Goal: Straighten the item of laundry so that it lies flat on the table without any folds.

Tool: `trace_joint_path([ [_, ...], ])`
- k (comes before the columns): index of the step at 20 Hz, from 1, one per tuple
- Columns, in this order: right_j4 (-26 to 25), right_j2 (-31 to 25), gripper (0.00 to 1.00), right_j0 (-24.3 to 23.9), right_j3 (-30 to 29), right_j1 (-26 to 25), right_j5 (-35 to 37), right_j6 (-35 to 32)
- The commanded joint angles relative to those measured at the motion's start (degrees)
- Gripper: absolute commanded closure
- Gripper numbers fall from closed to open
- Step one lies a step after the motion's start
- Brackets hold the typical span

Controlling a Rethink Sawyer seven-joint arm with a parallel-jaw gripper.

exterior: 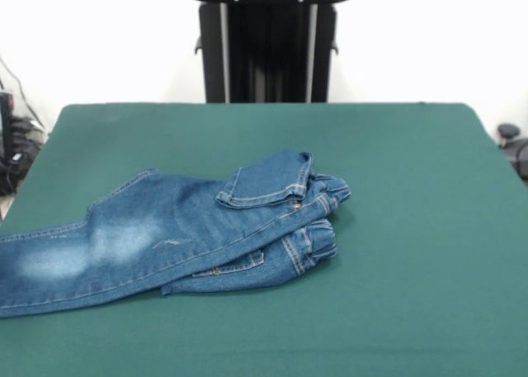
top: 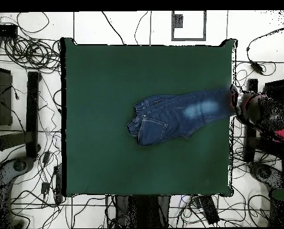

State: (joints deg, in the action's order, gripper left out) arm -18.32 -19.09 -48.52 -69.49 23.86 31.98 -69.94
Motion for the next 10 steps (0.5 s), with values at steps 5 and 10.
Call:
trace_joint_path([
  [5,-3.1,-1.7,0.00,5.4,-7.1,-2.0,1.6,-1.9],
  [10,-2.7,-0.6,0.00,7.0,-9.0,-0.8,0.9,-5.2],
])
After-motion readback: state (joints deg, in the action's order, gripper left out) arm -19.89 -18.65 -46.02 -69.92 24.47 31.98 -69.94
